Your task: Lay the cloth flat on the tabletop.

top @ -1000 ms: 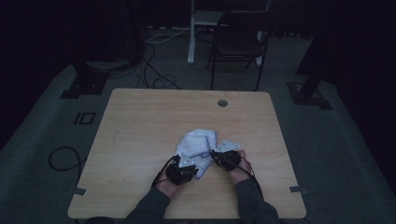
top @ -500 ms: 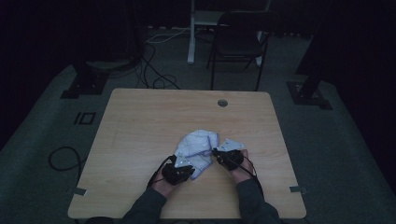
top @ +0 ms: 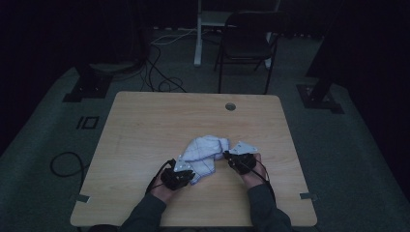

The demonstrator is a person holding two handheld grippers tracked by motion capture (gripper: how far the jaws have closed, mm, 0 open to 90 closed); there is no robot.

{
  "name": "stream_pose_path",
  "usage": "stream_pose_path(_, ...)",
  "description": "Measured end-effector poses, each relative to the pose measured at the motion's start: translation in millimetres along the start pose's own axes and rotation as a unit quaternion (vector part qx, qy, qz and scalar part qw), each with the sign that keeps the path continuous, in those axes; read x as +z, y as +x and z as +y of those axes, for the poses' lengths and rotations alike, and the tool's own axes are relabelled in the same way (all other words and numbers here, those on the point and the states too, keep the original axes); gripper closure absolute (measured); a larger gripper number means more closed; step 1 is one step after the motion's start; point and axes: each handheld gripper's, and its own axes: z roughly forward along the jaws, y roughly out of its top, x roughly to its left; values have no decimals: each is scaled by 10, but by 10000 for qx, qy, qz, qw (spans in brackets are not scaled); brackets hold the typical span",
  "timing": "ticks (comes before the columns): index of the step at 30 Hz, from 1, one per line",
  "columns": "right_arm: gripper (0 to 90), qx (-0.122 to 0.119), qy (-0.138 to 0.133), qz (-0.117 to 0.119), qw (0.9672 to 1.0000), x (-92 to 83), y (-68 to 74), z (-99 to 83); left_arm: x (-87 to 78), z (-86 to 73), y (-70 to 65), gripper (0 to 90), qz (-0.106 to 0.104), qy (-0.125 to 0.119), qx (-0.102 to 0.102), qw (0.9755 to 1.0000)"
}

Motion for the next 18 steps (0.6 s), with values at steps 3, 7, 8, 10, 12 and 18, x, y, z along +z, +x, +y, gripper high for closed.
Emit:
stream_pose_path(3,853,42,-16,-38,10000,-18,-21,3,-21,-14,29,809,36,25,-3,10000)
stream_pose_path(7,854,74,-20,-85,9999,-39,-50,-2,-40,-29,58,811,66,31,-36,10000)
stream_pose_path(8,854,66,-25,-90,9999,-43,-58,-2,-52,-38,82,811,104,36,-47,9999)
stream_pose_path(10,854,91,-23,-108,9999,-52,-69,-3,-70,-48,109,811,157,59,-63,9998)
stream_pose_path(12,854,94,-40,-114,9999,-62,-83,-2,-82,-58,133,811,190,56,-80,9998)
stream_pose_path(18,857,143,-85,-202,9997,-102,-123,3,-128,-80,214,819,260,131,-176,9994)
